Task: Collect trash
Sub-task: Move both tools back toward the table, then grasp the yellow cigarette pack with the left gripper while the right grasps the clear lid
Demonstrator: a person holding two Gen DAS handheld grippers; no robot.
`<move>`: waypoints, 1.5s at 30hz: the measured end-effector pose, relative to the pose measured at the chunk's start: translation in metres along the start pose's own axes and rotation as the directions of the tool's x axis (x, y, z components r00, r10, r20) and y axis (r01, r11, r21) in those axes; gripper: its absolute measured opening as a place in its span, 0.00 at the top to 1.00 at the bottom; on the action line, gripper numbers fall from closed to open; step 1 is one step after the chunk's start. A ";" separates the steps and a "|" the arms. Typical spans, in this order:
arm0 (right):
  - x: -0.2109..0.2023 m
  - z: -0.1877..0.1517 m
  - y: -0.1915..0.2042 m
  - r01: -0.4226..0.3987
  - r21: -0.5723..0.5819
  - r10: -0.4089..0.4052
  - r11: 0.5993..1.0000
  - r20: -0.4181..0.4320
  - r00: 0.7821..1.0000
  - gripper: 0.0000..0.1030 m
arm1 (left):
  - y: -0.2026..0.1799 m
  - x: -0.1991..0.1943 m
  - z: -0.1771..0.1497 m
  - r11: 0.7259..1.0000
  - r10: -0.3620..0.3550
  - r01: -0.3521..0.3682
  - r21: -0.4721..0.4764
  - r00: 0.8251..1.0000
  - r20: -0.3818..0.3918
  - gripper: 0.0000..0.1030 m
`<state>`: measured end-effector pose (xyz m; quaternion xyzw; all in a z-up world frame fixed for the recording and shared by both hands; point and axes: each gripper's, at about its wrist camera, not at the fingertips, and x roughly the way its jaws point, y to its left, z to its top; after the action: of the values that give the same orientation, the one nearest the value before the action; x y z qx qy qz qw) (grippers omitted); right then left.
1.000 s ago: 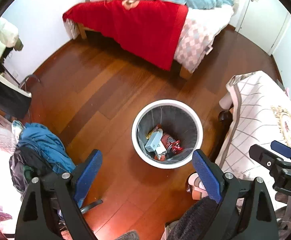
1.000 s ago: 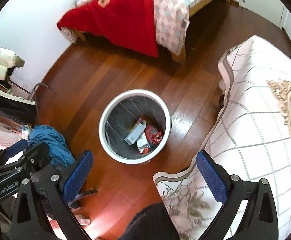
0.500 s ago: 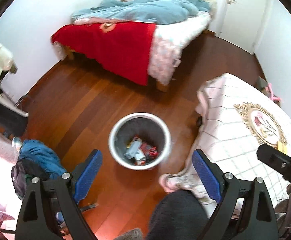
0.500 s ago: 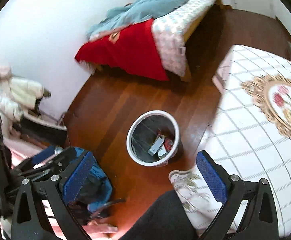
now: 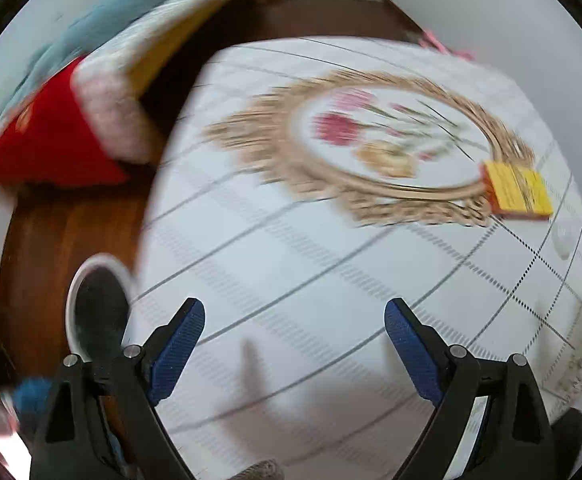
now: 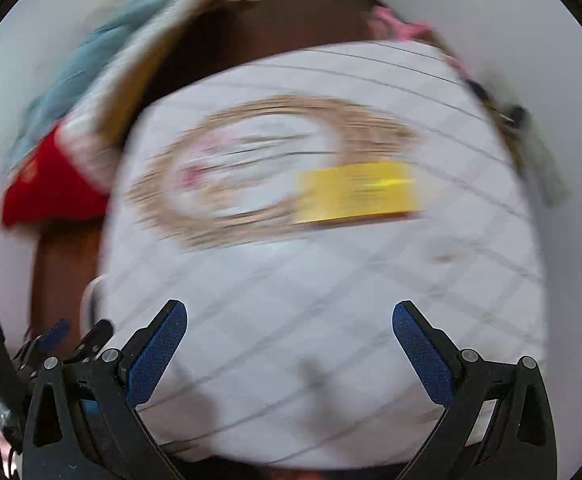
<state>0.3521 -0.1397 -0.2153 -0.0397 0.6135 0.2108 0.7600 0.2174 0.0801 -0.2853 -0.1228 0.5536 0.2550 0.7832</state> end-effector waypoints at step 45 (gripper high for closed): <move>0.055 0.016 -0.103 0.026 0.060 -0.025 0.998 -0.016 1.000 0.58 | -0.164 0.063 0.058 0.882 -0.201 0.235 0.407 0.971 -0.125 0.29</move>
<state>0.4133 -0.2132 -0.2843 -0.0265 0.6249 0.1822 0.7587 0.3682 -0.0131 -0.3373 -0.0233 0.6085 0.0352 0.7924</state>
